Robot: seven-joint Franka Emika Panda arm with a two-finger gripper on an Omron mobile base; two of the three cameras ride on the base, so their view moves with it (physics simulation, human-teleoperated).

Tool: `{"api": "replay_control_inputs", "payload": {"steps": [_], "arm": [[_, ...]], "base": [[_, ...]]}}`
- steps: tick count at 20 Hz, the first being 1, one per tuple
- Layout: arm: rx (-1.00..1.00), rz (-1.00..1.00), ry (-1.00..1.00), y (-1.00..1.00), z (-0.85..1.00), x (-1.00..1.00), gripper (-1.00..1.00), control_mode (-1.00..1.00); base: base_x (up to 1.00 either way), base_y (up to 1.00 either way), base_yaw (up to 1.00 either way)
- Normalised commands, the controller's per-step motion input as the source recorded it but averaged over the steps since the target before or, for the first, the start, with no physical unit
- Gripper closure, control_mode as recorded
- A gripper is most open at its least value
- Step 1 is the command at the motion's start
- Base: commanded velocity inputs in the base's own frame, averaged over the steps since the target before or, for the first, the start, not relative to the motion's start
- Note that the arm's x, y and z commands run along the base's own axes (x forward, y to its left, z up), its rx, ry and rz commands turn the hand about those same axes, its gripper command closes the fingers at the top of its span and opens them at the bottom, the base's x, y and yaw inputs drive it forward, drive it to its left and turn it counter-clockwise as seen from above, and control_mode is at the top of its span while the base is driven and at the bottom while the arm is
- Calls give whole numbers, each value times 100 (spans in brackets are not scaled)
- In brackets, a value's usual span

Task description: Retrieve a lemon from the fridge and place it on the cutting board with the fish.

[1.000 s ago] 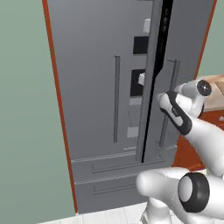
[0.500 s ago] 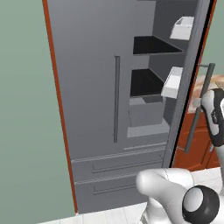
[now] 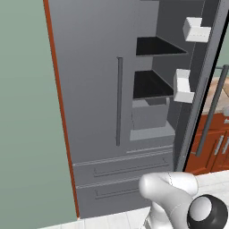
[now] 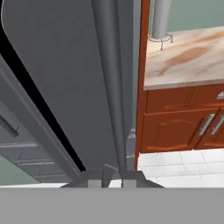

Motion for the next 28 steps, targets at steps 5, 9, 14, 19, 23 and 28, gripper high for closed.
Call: {"api": "replay_control_inputs", "payload": {"steps": [5, 9, 14, 19, 23, 28], "arm": [[-7, -8, 0, 38, 6, -76, -100, -100], [-22, -12, 12, 82, 28, -42, -100, -100], [-27, -4, 23, 93, 16, -2, -100, -100], [-29, -1, 32, 87, -34, 23, -100, -100], [-32, 1, 28, 80, -63, 50, -100, -100], [-25, 3, 24, 48, -66, 68, -100, -100]], "base": [[0, 0, 0], [0, 0, 0], [0, 0, 0], [0, 0, 0], [0, 0, 0], [0, 0, 0]]}}
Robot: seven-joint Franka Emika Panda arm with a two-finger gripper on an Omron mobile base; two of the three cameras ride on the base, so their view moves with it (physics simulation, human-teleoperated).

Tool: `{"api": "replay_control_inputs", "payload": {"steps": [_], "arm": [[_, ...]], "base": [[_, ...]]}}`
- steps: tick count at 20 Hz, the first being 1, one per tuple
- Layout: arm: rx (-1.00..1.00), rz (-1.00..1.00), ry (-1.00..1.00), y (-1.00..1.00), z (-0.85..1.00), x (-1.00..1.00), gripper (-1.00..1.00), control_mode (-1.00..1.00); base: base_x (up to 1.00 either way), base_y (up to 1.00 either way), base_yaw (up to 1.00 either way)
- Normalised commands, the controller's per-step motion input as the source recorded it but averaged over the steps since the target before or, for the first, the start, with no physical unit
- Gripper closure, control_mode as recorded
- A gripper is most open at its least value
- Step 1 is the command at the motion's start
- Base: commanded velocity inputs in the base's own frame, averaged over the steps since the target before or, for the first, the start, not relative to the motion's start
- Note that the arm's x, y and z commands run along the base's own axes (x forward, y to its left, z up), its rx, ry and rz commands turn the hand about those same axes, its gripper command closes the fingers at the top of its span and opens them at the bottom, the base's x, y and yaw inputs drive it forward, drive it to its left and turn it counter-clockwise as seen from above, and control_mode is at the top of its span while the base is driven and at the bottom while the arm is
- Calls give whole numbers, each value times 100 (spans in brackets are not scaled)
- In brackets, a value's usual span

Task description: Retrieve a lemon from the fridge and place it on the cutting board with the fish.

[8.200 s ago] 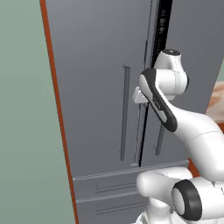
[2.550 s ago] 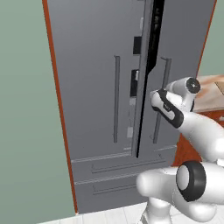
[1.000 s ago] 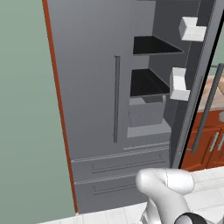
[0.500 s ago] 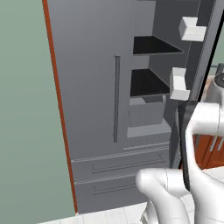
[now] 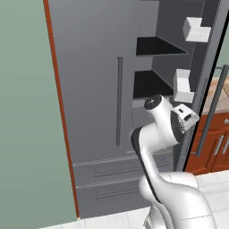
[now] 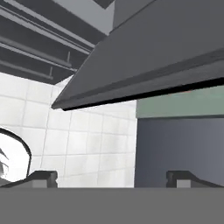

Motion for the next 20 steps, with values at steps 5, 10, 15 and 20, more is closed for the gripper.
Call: {"api": "replay_control_inputs", "payload": {"steps": [5, 10, 15, 20], "arm": [[-9, 8, 24, -4, -48, 93, -100, -100], [0, 10, 13, -6, -18, 76, -100, -100], [0, 4, 14, -19, -9, 56, -100, -100], [0, 0, 12, -51, -18, 14, -100, -100]], "base": [[0, 0, 0], [0, 0, 0], [0, 0, 0], [0, 0, 0]]}}
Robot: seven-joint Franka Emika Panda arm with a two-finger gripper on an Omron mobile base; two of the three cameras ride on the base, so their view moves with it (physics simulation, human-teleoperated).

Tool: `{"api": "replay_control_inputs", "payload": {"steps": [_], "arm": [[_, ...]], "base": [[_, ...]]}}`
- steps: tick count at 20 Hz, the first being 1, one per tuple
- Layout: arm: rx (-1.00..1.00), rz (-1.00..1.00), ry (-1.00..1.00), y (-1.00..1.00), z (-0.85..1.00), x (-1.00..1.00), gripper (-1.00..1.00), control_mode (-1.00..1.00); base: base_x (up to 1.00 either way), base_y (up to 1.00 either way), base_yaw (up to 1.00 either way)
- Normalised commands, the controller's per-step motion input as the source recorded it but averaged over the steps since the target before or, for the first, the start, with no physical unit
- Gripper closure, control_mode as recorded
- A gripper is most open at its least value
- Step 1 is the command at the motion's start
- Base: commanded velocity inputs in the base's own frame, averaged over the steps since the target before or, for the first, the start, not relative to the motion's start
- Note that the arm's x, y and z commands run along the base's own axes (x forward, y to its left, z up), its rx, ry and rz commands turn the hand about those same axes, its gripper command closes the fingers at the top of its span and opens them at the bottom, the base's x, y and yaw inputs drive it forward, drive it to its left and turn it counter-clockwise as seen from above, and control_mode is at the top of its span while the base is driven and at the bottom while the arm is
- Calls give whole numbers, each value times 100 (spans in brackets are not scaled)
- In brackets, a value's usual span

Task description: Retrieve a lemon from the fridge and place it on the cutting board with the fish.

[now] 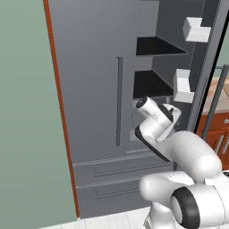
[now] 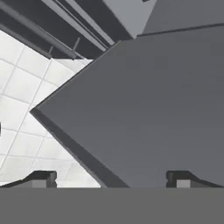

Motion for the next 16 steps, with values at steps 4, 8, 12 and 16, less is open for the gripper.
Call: {"api": "replay_control_inputs", "payload": {"steps": [4, 8, 12, 16], "arm": [[-3, 0, 13, -50, -26, 1, -100, -100], [-6, 0, 8, -44, -33, 0, -100, -100], [-2, 0, 9, -69, -14, 0, -100, -100], [0, 0, 8, -82, 0, -5, -100, -100]], "base": [[0, 0, 0], [0, 0, 0], [0, 0, 0], [0, 0, 0]]}}
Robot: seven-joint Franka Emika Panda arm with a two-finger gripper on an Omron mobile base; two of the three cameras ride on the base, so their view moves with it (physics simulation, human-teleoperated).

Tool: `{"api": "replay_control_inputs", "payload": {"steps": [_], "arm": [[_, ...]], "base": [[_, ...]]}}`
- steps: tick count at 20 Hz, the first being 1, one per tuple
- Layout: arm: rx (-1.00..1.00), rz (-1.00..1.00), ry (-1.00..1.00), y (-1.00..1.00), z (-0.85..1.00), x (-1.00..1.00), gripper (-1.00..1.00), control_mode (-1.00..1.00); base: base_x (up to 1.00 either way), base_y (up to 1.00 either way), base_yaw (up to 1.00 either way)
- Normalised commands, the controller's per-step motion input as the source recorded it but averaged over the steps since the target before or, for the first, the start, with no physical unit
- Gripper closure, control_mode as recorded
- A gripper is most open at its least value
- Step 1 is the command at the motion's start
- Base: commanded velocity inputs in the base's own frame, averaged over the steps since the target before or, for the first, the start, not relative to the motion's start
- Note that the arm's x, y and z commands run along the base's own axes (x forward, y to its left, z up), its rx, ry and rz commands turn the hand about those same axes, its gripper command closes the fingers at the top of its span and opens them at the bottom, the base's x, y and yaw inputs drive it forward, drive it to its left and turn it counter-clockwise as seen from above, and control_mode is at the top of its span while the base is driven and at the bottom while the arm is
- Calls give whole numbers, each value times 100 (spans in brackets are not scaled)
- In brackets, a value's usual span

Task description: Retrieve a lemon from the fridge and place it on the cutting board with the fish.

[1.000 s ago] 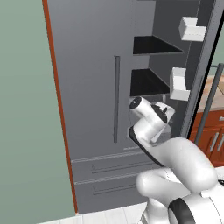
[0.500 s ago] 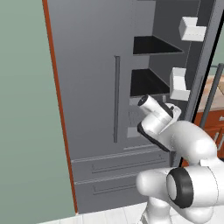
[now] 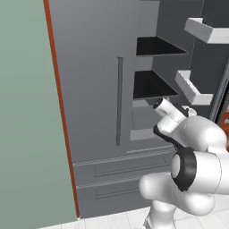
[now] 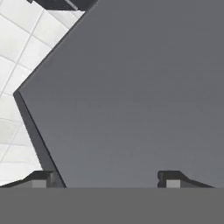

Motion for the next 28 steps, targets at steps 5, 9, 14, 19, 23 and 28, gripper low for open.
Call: {"api": "replay_control_inputs", "payload": {"steps": [5, 9, 14, 19, 23, 28], "arm": [[-1, 0, 4, -50, 0, -33, -100, -100], [-8, 0, 0, 47, 0, -56, -100, -100], [-12, 0, 0, 99, 0, -22, -100, -100], [5, -14, 0, 100, 0, 41, -100, -100], [42, -29, -2, 92, 0, 48, -100, -100], [51, -36, -8, 73, -1, 42, -100, -100]], "base": [[0, 0, 0], [0, 0, 0], [0, 0, 0], [0, 0, 0], [0, 0, 0], [0, 0, 0]]}}
